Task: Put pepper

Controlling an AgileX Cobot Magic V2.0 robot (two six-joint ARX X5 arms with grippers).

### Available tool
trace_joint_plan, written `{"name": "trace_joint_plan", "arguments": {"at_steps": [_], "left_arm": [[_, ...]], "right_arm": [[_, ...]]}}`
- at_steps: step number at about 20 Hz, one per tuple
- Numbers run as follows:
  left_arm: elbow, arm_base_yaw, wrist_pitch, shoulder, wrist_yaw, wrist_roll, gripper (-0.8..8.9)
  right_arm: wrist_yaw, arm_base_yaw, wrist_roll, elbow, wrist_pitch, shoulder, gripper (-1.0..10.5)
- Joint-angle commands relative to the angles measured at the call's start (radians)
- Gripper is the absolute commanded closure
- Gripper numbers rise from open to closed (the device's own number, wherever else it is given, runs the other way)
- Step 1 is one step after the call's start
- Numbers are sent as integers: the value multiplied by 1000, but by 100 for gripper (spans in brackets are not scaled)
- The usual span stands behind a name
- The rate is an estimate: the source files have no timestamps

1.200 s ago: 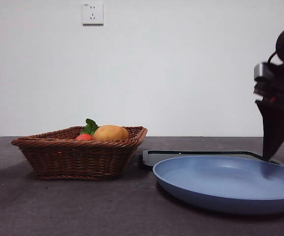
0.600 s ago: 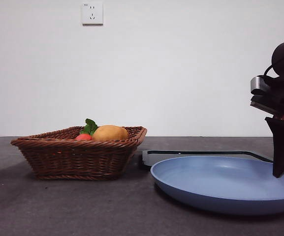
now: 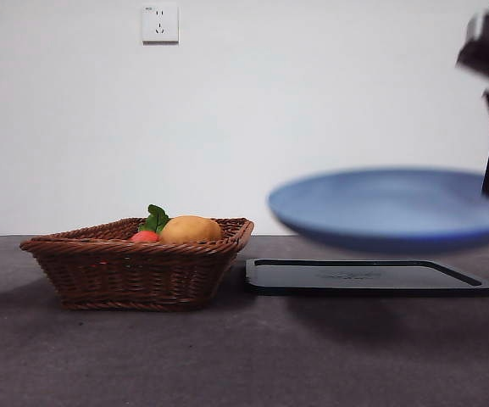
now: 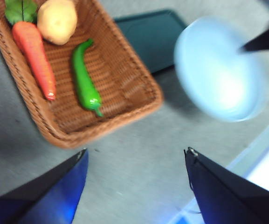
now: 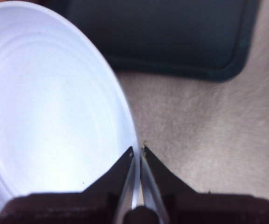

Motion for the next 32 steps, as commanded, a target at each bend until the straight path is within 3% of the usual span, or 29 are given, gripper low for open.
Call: {"name": "trace_joint_plan", "arguments": {"at_steps": [1,8,15,20,30,32], "left_arm": [[60,-59,48,89,-56,-19,451],[308,-261,69,503,-304,-30,451],[418,-367,135,819,-509,-28,451],[418,-372,188,933,-513,-36,451],[418,-378,249,1044,-515,-55,457],[418,-378,242,1044,-537,-55,590]], "right_arm": [[-4,-5,24,33,-21,-65,943],[-5,-5,65,130,-84,-217,943],[-5,-5,65,149,-113,-247,943],[-56,-4,62,149,-112,-247,943],[-55,-4,44,149,-112,-247,943],[-55,-4,43,149,-112,-247,943]]}}
